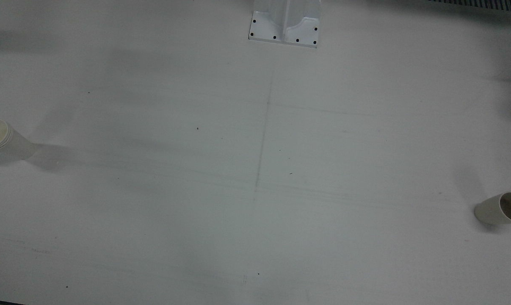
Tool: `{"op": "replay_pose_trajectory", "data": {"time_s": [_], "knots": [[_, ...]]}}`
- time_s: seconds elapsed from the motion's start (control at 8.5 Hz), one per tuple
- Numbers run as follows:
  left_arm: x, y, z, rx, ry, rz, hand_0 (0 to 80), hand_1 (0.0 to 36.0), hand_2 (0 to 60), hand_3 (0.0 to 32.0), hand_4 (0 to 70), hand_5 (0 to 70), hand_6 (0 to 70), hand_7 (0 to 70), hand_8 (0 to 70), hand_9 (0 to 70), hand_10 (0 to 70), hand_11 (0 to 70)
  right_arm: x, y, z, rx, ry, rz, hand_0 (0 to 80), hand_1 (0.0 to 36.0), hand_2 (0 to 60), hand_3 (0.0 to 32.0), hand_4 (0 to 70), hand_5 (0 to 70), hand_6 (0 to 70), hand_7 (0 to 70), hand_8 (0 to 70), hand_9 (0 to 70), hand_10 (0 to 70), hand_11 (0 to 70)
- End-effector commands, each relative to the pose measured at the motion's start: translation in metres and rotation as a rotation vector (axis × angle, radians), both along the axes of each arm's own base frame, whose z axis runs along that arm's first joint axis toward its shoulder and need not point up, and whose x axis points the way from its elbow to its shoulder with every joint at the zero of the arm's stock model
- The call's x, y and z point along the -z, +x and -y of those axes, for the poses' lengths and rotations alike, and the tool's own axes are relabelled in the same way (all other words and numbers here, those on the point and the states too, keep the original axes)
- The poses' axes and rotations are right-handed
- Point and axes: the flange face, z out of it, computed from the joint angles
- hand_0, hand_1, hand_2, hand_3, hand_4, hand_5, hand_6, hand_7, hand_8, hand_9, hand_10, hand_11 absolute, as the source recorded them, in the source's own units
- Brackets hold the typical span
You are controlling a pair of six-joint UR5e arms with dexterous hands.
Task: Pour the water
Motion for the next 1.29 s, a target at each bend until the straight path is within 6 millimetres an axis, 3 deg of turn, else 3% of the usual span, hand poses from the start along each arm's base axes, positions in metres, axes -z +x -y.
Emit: {"op": "replay_pose_trajectory", "data": {"time_s": [0.0, 0.12, 0.35, 0.59, 0.71, 0.94, 1.18], "knots": [[-0.053, 0.021, -0.016, 0.019, 0.049, 0.060, 42.1, 7.8, 18.7, 0.0, 17.1, 4.6, 8.0, 10.5, 1.4, 0.7, 5.9, 9.4, 0.010, -0.007, 0.000, 0.017, 0.017, -0.025, 49.3, 13.9, 11.2, 0.0, 28.9, 23.0, 6.6, 17.2, 0.3, 2.0, 0.0, 0.0], [-0.051, 0.029, -0.014, 0.001, 0.056, 0.070, 46.1, 11.5, 21.1, 0.0, 16.3, 6.0, 8.4, 10.8, 1.7, 0.7, 5.0, 8.4, 0.013, -0.008, 0.000, 0.021, 0.022, -0.027, 49.3, 14.0, 11.6, 0.0, 29.4, 23.1, 6.9, 17.4, 0.3, 2.0, 0.0, 0.0], [-0.028, 0.065, 0.008, -0.064, 0.080, 0.124, 50.9, 19.3, 23.2, 0.0, 14.5, 8.5, 9.2, 11.3, 1.9, 0.8, 5.8, 10.3, 0.012, -0.008, 0.000, 0.020, 0.022, -0.033, 48.9, 13.7, 11.0, 0.0, 27.6, 22.4, 6.1, 16.4, 0.2, 1.8, 0.0, 0.0], [0.001, 0.106, 0.037, -0.120, 0.094, 0.151, 50.0, 19.2, 25.2, 0.0, 14.0, 8.3, 9.0, 10.6, 1.6, 0.7, 5.1, 9.2, 0.011, -0.006, -0.002, 0.017, 0.019, -0.034, 48.8, 13.4, 10.3, 0.0, 27.2, 22.0, 5.9, 15.9, 0.1, 1.7, 0.0, 0.0], [0.006, 0.114, 0.048, -0.126, 0.094, 0.155, 49.8, 19.0, 24.0, 0.0, 11.0, 7.2, 7.2, 9.3, 0.8, 0.4, 3.3, 6.6, 0.011, -0.007, -0.002, 0.018, 0.019, -0.034, 48.7, 13.4, 10.2, 0.0, 26.5, 21.7, 5.7, 15.5, 0.1, 1.7, 0.0, 0.0], [0.011, 0.125, 0.056, -0.126, 0.119, 0.184, 51.5, 21.3, 23.8, 0.0, 8.9, 6.8, 5.7, 8.5, 0.1, 0.3, 3.1, 6.6, 0.014, -0.007, -0.002, 0.018, 0.025, -0.033, 48.9, 13.6, 10.9, 0.0, 28.0, 22.4, 6.2, 16.3, 0.2, 1.8, 0.0, 0.0], [0.001, 0.133, 0.051, -0.124, 0.168, 0.216, 52.0, 21.1, 21.4, 0.0, 7.3, 5.5, 3.2, 7.3, 0.0, 0.0, 2.6, 6.0, 0.015, -0.006, -0.001, 0.016, 0.028, -0.032, 49.2, 14.0, 11.4, 0.0, 29.7, 22.9, 6.9, 17.3, 0.3, 2.0, 0.0, 0.0]]}}
